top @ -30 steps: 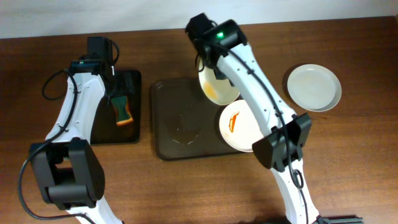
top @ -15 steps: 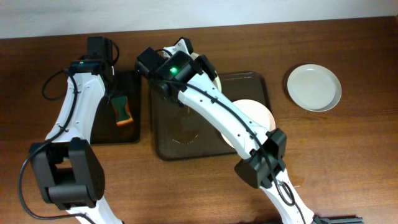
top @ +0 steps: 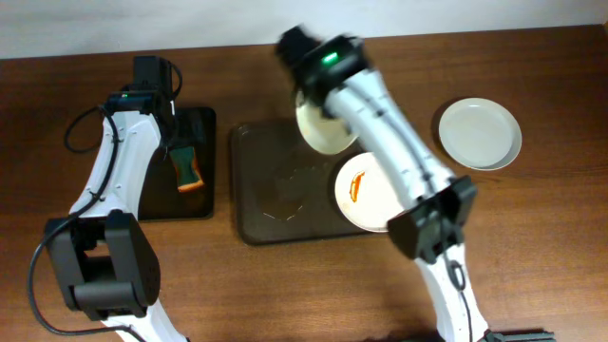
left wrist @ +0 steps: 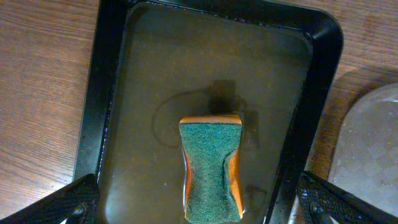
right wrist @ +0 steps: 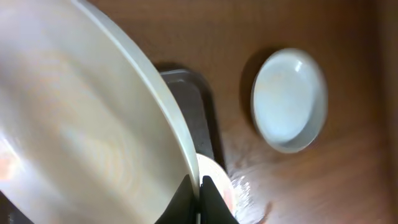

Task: Clean dirty plates on tray and stack at the side
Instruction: 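Lift the cleaned plate with the right gripper and stack it on the right plate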

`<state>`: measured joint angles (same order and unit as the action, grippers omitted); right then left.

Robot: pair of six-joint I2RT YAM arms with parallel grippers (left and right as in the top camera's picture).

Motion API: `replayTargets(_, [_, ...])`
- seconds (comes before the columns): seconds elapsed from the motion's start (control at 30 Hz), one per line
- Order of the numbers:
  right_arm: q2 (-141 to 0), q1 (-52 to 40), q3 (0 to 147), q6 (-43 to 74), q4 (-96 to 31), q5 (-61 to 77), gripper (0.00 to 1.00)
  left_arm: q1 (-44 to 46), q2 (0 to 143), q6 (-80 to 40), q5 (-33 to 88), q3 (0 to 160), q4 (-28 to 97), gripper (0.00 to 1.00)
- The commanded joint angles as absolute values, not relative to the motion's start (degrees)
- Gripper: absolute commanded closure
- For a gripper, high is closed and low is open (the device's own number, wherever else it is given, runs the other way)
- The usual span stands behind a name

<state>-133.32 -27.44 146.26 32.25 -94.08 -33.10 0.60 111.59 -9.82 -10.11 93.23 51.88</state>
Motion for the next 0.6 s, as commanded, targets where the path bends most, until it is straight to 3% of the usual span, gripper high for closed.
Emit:
replayTargets(0.0, [-126.2, -13.6, 147.7, 36.5, -95.0, -17.1, 0.96, 0.3, 111.6, -9.3, -10.7, 93.5, 52.0, 0.0])
replayTargets(0.17, [-126.0, 8.8, 147.3, 36.5, -97.3, -7.7, 0.96, 0.3, 111.6, -9.3, -10.7, 93.5, 52.0, 0.0])
replayTargets(0.27, [-126.0, 16.7, 147.2, 36.3, -97.3, -7.9, 0.96, 0.3, 111.6, -9.3, -10.7, 93.5, 52.0, 0.0])
replayTargets(0.57, [-126.2, 22.5, 138.1, 36.3, -92.9, -15.1, 0.96, 0.3, 111.6, -9.3, -10.7, 93.5, 52.0, 0.0])
